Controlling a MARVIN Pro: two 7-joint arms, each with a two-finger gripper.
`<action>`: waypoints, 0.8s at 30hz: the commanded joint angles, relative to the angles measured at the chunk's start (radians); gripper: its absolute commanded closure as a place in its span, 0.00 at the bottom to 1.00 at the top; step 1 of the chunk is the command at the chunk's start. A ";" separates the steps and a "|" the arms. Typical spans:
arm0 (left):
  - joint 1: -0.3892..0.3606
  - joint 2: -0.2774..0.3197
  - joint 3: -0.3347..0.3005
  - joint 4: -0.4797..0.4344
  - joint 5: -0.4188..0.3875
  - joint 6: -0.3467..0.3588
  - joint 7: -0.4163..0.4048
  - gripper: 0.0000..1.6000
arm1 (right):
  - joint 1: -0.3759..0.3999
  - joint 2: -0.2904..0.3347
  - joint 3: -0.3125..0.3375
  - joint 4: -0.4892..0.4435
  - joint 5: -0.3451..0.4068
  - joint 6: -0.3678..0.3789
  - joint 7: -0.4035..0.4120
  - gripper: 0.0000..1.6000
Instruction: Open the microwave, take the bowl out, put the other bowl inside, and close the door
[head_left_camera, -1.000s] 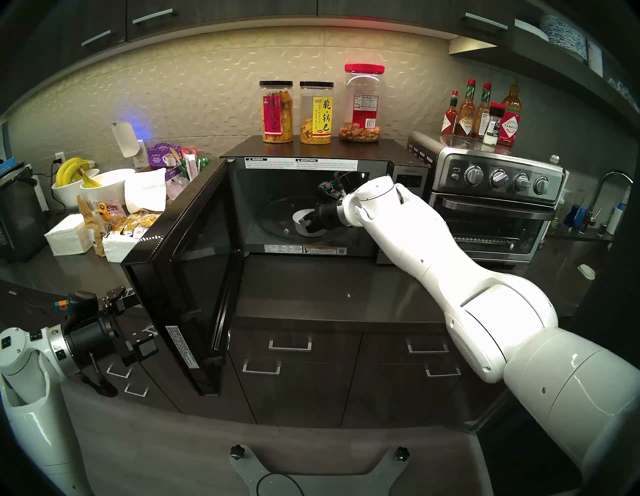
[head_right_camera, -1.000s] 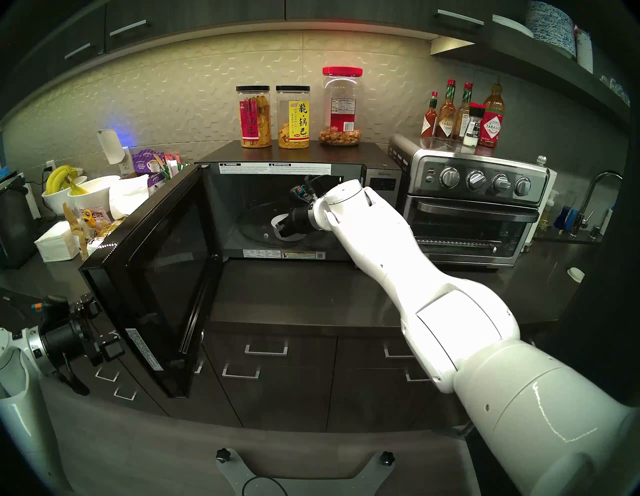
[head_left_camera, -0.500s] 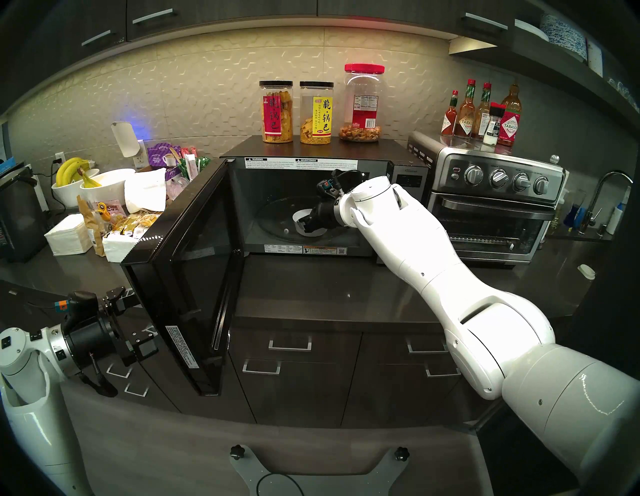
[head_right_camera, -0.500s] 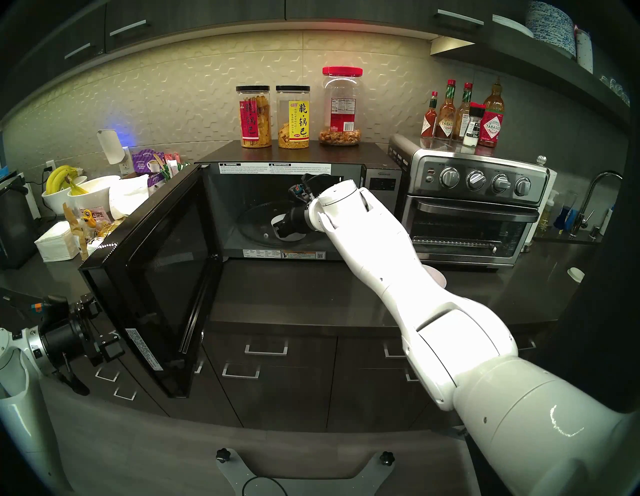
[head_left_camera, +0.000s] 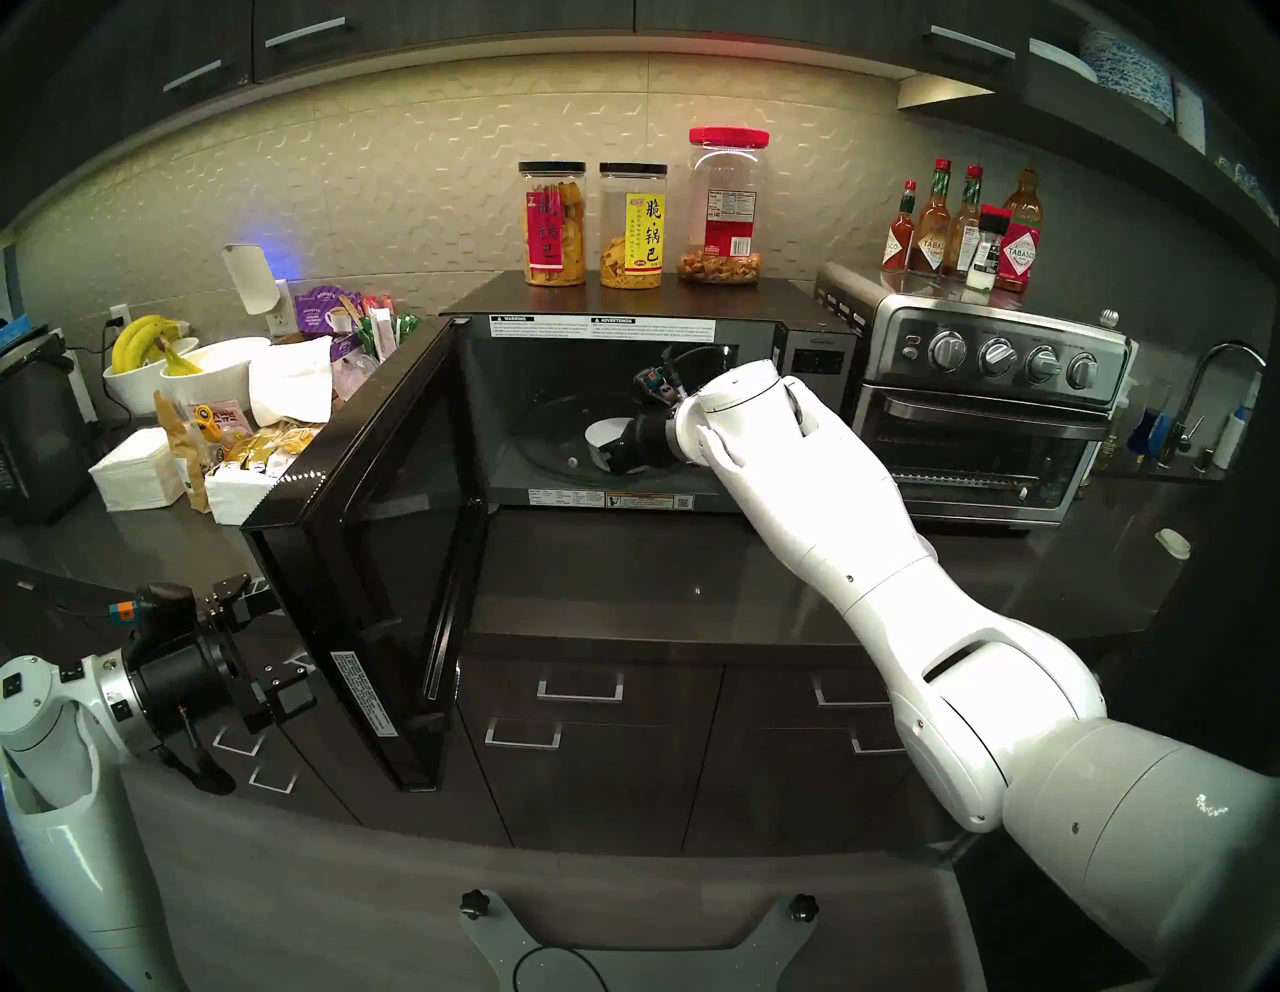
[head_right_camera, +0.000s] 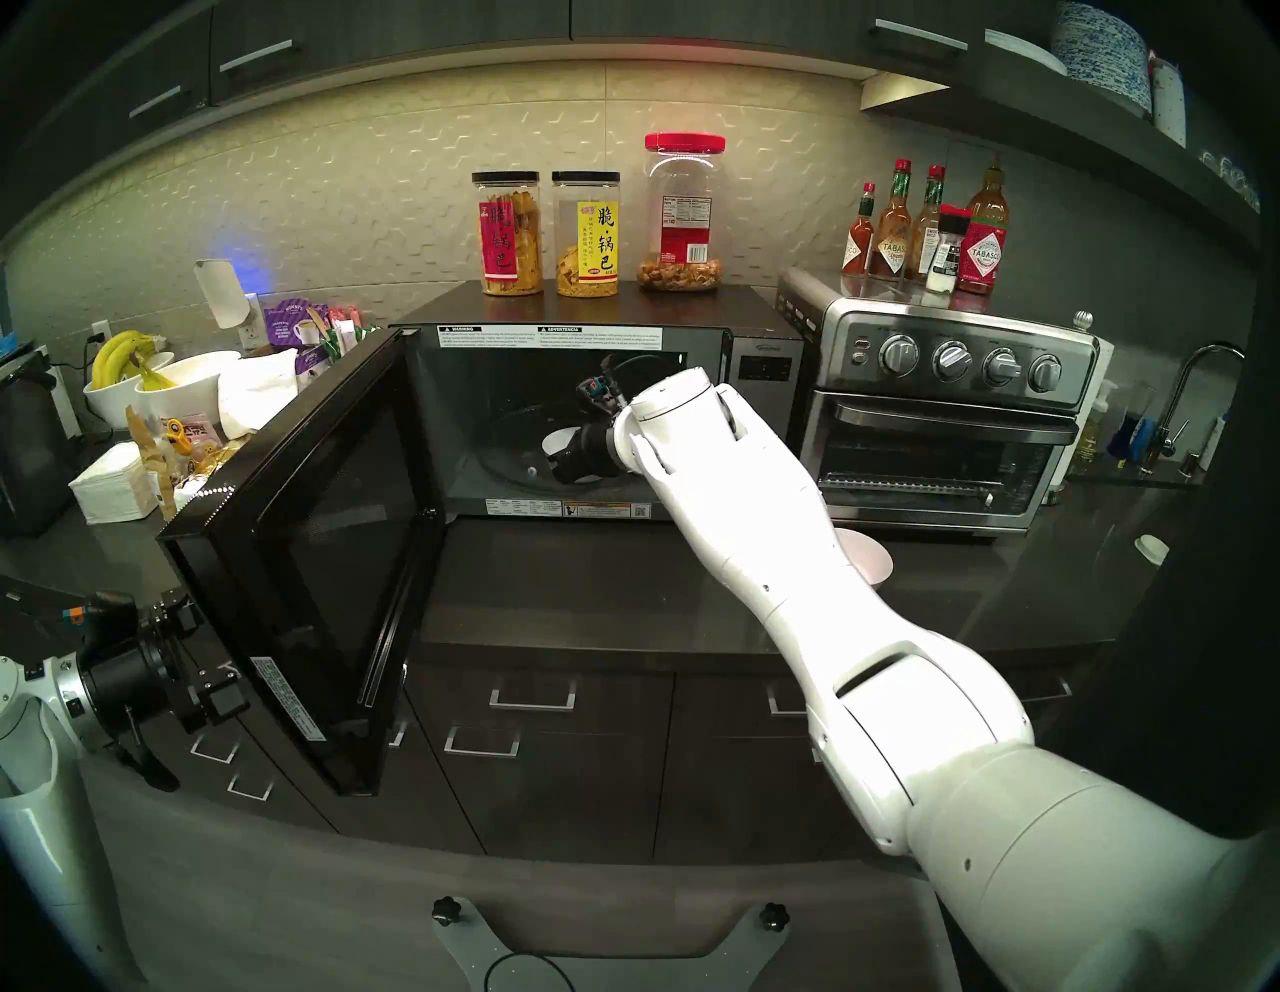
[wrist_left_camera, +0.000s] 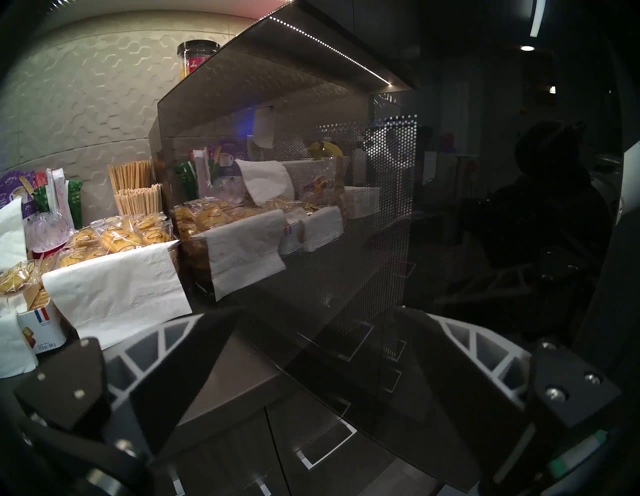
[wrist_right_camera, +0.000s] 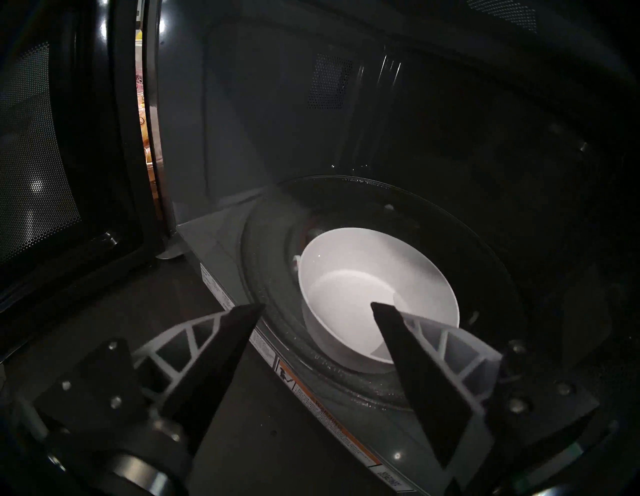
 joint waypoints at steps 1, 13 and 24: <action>0.002 0.002 0.001 -0.015 -0.007 -0.001 -0.011 0.00 | 0.023 -0.009 0.015 -0.033 0.011 0.006 0.005 0.22; 0.002 0.002 0.001 -0.015 -0.007 -0.001 -0.011 0.00 | 0.051 -0.027 0.005 0.023 0.013 0.001 0.021 0.16; 0.002 0.002 0.001 -0.015 -0.007 -0.002 -0.010 0.00 | 0.075 -0.054 -0.003 0.089 -0.002 -0.026 0.013 0.10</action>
